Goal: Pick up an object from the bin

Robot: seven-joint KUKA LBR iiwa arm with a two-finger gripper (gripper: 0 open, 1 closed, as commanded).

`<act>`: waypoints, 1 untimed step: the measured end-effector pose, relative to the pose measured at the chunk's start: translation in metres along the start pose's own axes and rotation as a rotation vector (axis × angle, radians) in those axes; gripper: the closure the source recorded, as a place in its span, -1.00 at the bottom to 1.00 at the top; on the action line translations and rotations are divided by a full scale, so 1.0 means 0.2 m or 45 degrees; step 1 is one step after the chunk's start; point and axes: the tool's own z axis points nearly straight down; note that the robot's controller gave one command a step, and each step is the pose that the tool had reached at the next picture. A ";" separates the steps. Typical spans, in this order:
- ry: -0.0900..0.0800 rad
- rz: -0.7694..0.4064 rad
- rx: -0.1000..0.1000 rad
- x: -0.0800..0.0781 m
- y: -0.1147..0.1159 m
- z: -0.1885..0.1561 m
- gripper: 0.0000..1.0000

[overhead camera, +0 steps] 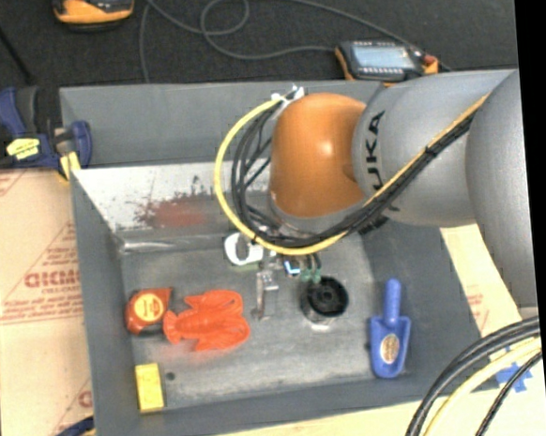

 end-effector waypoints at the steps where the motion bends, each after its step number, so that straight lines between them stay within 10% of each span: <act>1: -0.010 0.003 -0.001 -0.01 0.00 -0.02 -1.00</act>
Offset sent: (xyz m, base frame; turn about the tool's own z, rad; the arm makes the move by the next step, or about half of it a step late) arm -0.0028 0.0525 -0.0898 -0.1208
